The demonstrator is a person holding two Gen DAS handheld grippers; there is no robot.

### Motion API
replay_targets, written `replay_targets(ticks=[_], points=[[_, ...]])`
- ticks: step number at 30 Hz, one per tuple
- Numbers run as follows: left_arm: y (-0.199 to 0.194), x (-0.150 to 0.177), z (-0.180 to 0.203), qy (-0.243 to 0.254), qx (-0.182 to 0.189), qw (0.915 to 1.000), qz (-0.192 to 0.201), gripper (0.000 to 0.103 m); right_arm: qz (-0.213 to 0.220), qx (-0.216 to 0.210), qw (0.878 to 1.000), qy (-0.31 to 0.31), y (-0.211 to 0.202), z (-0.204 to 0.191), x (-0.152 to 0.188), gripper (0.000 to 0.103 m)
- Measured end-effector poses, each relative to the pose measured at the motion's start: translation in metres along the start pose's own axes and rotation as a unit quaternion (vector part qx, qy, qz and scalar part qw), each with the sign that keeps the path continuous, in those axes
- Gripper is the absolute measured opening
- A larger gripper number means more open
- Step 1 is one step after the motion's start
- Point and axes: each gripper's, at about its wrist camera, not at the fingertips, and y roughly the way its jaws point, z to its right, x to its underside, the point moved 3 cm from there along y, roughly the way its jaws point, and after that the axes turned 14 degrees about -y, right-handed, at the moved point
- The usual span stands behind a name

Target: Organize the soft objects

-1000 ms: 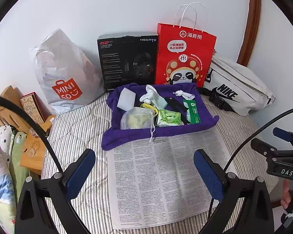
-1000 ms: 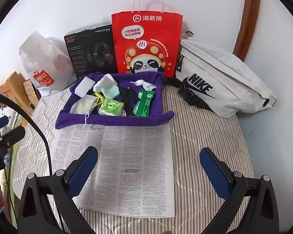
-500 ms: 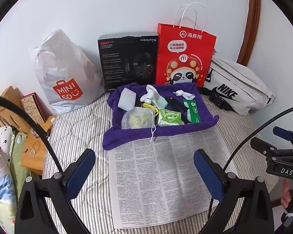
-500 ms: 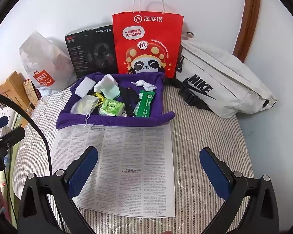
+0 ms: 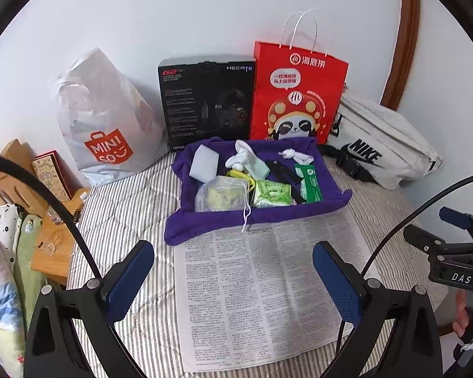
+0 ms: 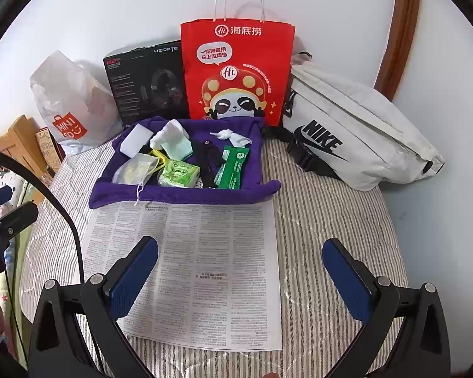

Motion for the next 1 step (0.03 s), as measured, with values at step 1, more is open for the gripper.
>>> replay_targets(ticks=[1], points=[[-0.0005,-0.0001,-0.0002,-0.001,0.004,1.0,0.004,0.102,0.0,0.0,1.0,-0.001,0.0005,-0.0002,-0.0001,0.103]])
